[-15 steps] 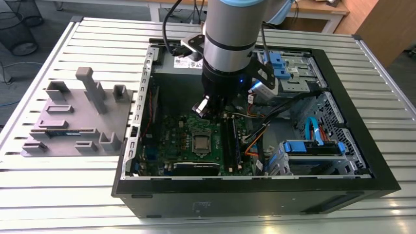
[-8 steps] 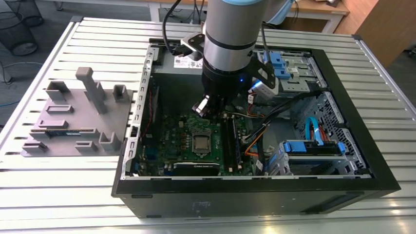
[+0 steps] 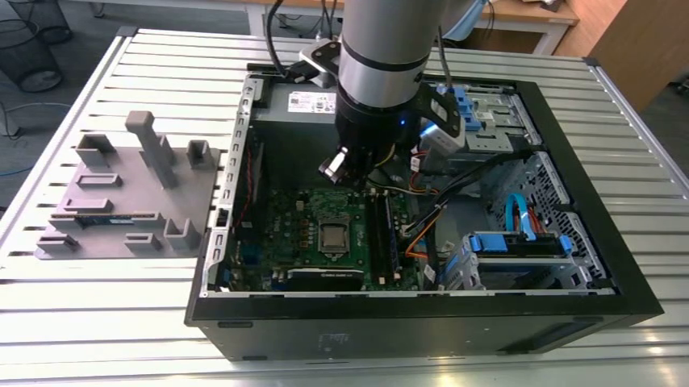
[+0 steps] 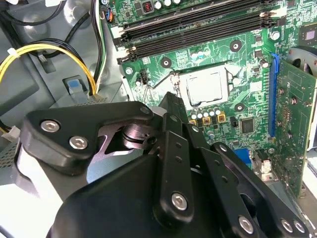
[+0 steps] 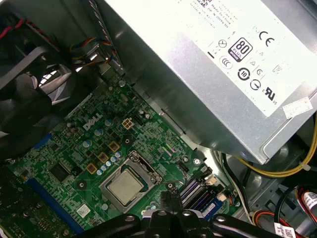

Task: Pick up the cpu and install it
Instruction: 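Install the first cpu locking lever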

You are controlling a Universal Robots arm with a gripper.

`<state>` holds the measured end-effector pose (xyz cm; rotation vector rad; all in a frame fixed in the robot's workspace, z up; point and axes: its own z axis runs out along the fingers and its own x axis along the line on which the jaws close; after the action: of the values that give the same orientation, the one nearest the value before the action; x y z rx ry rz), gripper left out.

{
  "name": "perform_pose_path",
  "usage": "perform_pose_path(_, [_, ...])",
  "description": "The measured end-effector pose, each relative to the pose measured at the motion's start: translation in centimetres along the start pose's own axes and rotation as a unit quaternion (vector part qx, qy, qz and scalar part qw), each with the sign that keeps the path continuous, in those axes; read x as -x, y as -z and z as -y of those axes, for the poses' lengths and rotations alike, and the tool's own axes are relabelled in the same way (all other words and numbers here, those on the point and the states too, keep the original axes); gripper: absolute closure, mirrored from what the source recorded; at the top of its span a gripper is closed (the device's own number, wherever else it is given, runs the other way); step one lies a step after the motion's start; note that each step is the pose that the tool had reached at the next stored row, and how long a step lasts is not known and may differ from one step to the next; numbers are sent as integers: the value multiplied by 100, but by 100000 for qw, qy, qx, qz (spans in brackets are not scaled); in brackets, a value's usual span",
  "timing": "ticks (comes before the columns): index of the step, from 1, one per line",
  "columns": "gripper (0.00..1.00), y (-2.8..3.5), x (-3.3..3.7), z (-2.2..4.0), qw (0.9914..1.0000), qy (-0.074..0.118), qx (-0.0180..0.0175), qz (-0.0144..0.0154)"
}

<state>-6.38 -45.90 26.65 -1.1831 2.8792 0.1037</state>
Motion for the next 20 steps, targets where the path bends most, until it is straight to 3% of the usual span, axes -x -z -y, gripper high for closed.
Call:
perform_pose_path(7, [89,20,1,-1,99999,1,252,246])
perform_pose_path(9, [89,76,4,-4,99991,0,955,942])
perform_pose_path(13, [89,81,4,-4,99990,2,1013,1003])
perform_pose_path(15, [89,115,6,-6,99979,0,1444,1426])
perform_pose_path(20, [89,121,6,-6,99977,2,1519,1501])
